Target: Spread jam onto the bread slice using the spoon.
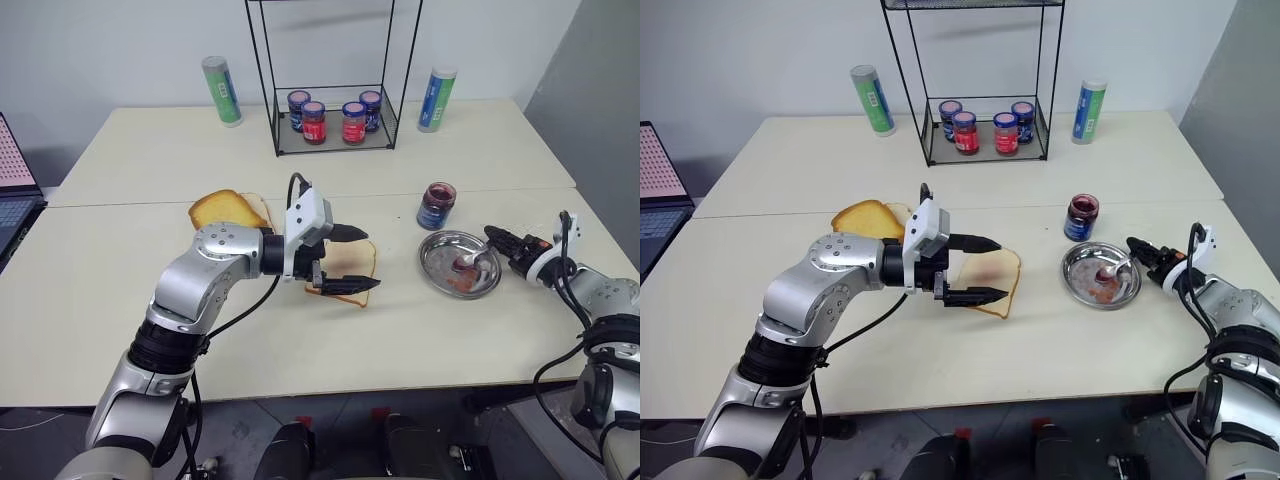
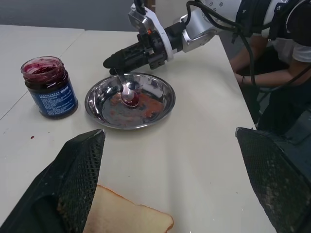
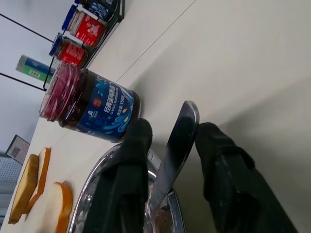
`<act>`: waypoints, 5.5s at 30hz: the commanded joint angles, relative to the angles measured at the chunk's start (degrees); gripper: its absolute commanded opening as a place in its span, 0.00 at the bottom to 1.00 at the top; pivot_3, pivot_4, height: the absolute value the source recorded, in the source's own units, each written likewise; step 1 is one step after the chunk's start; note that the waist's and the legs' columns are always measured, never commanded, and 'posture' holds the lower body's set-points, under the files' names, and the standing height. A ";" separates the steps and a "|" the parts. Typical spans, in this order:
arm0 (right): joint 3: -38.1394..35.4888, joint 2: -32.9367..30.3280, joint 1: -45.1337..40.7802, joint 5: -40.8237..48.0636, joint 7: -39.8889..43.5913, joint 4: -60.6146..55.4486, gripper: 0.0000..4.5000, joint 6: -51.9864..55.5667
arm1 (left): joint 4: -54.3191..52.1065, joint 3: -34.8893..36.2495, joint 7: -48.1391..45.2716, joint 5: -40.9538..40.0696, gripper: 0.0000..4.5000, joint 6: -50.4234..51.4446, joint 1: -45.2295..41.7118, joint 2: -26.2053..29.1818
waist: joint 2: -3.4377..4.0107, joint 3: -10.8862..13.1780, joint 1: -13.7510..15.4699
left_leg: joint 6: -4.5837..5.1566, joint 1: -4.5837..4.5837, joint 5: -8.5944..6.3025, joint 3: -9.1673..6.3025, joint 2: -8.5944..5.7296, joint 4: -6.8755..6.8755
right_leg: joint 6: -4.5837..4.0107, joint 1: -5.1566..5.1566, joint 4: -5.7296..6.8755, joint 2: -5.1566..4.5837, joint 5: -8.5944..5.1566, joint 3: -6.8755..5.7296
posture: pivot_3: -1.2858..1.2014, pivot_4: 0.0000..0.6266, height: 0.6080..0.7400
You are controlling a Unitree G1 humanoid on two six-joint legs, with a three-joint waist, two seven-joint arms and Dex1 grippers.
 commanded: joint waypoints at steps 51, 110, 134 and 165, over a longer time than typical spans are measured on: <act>11.69 13.95 -8.01 -18.16 -14.98 -21.34 0.01 -27.23 | -7.38 4.91 19.78 -0.65 1.00 3.45 4.74 -4.73 | 0.02 0.01 0.73 | -0.07 -0.15 0.04 -0.03 0.02 -0.02 | -0.01 -0.27 0.04 -0.05 0.01 0.02 | 0.52 0.24 1.00; 8.82 14.25 -7.96 -10.77 -22.09 -24.22 0.01 -21.20 | -6.48 4.40 19.20 0.19 1.00 1.66 5.57 -3.96 | 0.04 0.02 -0.02 | -0.01 -0.28 0.01 0.07 -0.01 -0.03 | -0.01 -0.41 0.07 -0.03 0.01 0.06 | 0.52 0.24 1.00; -9.61 20.20 -13.10 6.62 -34.44 -19.42 0.01 -9.75 | -6.98 5.45 20.46 -0.18 1.00 1.98 6.17 -3.76 | 0.04 0.02 0.01 | -0.03 -0.45 0.02 0.12 0.05 -0.03 | -0.02 -0.66 0.13 -0.04 0.02 0.14 | 0.52 0.24 1.00; -9.29 17.52 -13.02 8.27 -36.07 -23.70 0.01 -8.76 | -6.45 4.86 19.61 -0.16 1.00 1.84 5.55 -3.84 | 0.05 0.02 -0.08 | -0.02 -0.52 0.01 0.17 0.04 -0.03 | -0.03 -0.77 0.17 -0.04 0.02 0.18 | 0.52 0.24 1.00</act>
